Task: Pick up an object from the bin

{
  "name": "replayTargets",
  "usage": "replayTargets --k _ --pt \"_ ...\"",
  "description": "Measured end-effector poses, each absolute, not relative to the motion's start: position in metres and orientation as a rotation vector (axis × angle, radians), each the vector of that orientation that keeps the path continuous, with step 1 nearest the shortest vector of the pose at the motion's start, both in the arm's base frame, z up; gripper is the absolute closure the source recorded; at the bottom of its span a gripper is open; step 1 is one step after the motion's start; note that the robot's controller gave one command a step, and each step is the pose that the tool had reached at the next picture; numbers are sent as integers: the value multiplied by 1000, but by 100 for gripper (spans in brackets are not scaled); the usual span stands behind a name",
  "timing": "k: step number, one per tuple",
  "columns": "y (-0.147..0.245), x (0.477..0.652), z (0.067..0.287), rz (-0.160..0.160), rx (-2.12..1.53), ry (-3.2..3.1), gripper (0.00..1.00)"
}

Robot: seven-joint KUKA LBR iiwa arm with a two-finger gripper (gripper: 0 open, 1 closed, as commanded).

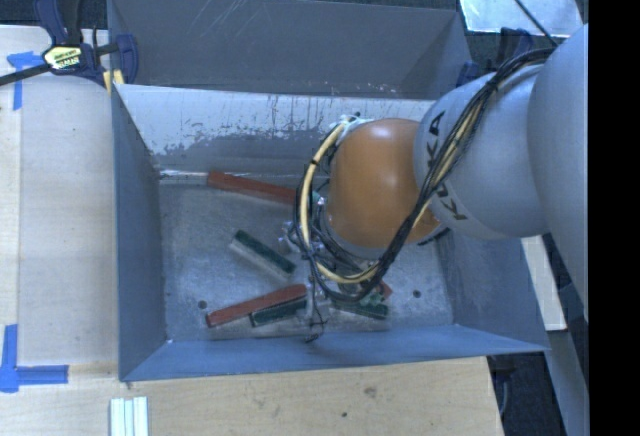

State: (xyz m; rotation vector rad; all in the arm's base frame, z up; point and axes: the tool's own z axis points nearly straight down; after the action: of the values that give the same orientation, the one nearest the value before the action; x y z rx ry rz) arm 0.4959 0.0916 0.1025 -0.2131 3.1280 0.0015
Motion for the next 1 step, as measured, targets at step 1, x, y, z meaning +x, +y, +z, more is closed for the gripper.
replayTargets --k 1 --pt "68 502 67 2 -104 3140 0"
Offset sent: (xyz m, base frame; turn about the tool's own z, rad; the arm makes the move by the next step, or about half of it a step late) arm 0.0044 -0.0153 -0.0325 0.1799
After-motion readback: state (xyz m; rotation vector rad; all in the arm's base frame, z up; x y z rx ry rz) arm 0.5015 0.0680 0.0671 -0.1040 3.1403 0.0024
